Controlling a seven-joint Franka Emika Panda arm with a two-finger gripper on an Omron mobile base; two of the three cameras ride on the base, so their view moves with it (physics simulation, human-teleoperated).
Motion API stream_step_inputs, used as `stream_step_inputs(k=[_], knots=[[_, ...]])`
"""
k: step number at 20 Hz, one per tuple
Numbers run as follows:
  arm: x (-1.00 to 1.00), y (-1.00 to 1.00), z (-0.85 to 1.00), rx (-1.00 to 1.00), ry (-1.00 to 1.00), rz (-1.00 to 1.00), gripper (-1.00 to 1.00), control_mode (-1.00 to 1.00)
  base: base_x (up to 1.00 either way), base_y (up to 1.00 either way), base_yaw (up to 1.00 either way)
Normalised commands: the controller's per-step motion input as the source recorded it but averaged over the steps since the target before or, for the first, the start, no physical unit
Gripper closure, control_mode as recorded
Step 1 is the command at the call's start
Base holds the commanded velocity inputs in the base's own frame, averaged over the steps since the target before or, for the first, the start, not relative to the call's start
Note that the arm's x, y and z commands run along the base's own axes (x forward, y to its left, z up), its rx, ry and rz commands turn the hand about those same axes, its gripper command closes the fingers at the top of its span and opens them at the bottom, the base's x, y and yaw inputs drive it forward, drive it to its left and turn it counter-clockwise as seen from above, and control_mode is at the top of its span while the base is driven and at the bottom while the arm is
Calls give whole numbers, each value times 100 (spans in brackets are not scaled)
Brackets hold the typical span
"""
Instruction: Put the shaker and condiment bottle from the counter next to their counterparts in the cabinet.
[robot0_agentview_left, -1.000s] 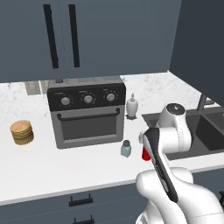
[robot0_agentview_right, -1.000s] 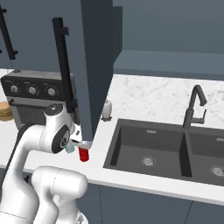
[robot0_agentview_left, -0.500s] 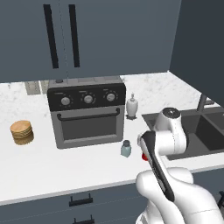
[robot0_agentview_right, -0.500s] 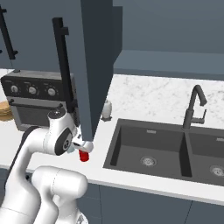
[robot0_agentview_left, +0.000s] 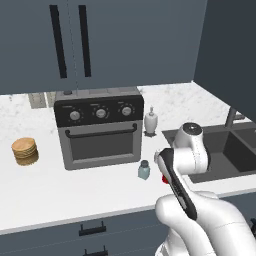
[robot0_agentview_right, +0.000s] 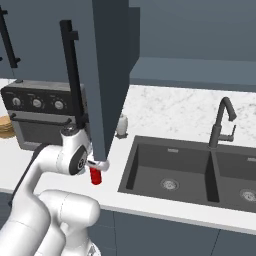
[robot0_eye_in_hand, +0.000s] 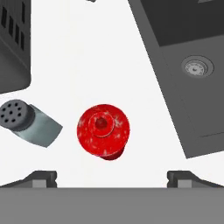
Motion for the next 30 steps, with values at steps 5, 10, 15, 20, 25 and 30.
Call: stream_step_inputs(k=[5, 10, 15, 20, 25, 30], knots=[[16, 0, -13, 1, 0, 0, -100, -100, 0, 0, 0], [0, 0, -38, 0, 0, 0, -100, -100, 0, 0, 0], [0, 0, -51, 0, 0, 0, -100, -100, 0, 0, 0], [0, 0, -42, 0, -4, 0, -100, -100, 0, 0, 0], [0, 1, -53, 0, -6, 0, -100, -100, 0, 0, 0], [0, 1, -81, 0, -2, 0, 100, -100, 0, 0, 0]])
